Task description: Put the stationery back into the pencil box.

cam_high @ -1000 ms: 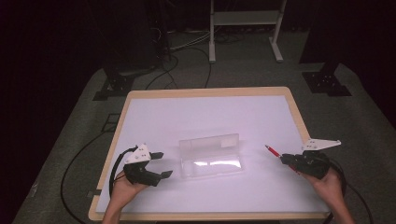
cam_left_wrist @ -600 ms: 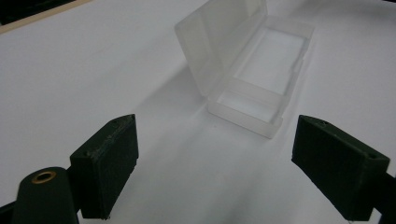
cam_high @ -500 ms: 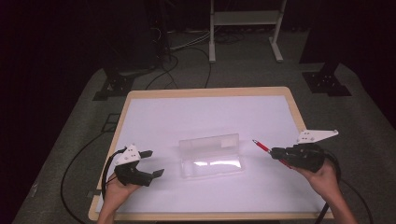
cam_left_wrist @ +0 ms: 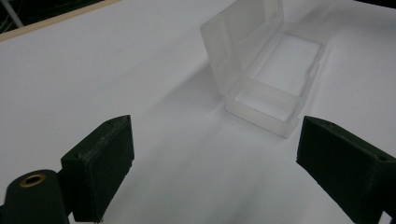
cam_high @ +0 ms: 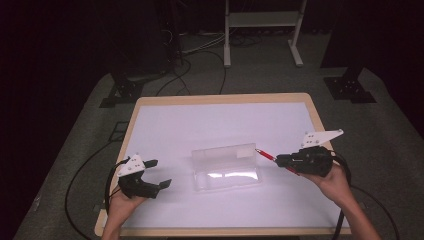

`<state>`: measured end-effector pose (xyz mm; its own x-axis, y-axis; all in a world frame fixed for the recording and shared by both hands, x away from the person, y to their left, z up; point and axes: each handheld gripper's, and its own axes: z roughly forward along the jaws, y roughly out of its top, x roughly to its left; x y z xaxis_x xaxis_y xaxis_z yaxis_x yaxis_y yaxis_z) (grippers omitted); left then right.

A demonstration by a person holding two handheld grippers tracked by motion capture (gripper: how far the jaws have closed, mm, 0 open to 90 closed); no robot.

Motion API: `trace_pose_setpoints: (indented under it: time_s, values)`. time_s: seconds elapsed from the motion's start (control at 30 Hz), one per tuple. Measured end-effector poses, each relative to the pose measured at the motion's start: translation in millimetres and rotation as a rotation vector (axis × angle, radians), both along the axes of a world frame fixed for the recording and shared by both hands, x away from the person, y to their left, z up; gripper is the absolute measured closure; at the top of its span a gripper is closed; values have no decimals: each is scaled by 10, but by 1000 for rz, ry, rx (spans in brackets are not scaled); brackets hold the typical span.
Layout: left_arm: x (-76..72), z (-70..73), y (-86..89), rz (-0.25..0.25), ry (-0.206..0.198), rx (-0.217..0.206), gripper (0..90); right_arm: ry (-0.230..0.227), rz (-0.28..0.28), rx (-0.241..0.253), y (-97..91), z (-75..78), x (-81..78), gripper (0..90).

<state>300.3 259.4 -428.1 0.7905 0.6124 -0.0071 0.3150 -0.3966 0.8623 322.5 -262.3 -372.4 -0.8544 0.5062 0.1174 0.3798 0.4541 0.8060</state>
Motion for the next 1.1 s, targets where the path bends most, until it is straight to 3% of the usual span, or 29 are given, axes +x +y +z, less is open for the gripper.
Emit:
trace_pose_setpoints:
  time_s: [0.33,1.1]
  values:
    - [0,-28,-21,-2,9,6,97,-11,72,3,211,95,89,788]
    - [6,-61,45,18,22,1,90,-7,206,-23,658,46,257,788]
